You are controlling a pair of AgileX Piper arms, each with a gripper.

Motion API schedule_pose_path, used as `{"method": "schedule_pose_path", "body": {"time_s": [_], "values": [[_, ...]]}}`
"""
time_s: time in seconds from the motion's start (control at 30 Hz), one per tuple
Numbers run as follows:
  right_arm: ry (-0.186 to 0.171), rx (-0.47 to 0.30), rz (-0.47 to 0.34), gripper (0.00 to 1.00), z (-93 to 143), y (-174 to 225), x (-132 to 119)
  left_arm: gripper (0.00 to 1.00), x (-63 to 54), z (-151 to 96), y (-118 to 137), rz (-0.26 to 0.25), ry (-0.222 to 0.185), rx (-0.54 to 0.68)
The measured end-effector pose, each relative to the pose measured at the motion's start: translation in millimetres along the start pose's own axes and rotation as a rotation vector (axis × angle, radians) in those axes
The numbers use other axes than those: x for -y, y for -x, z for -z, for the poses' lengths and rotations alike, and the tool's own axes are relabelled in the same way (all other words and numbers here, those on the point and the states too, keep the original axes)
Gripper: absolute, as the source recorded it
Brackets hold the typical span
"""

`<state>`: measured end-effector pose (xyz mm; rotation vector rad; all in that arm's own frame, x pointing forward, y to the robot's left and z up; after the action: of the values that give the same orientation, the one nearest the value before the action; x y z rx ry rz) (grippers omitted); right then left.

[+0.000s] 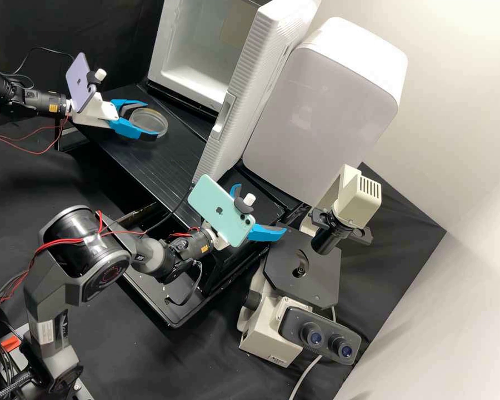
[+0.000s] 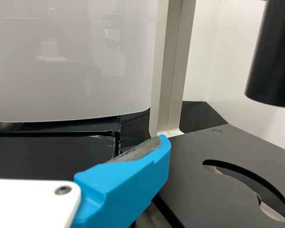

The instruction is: Take the petri dish out of the incubator

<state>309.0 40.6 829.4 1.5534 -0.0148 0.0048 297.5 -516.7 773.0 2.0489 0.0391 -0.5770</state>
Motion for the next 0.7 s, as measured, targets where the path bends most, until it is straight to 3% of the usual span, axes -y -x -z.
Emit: {"method": "schedule_pose_path", "body": {"time_s": [0.17, 0.37, 0.57, 0.7], "values": [[0.000, 0.000, 0.000, 1.00, 0, 0, 0, 0.00, 3.2, 1, 7, 0.014, 0.015, 0.000], [0.000, 0.000, 0.000, 1.00, 0, 0, 0, 0.00, 4.1, -2, 13, 0.024, -0.017, 0.023], [0.000, 0.000, 0.000, 1.00, 0, 0, 0, 0.00, 4.3, -2, 13, 0.026, -0.020, 0.025], [0.000, 0.000, 0.000, 1.00, 0, 0, 0, 0.00, 5.9, -4, 13, 0.043, -0.054, 0.049]]}}
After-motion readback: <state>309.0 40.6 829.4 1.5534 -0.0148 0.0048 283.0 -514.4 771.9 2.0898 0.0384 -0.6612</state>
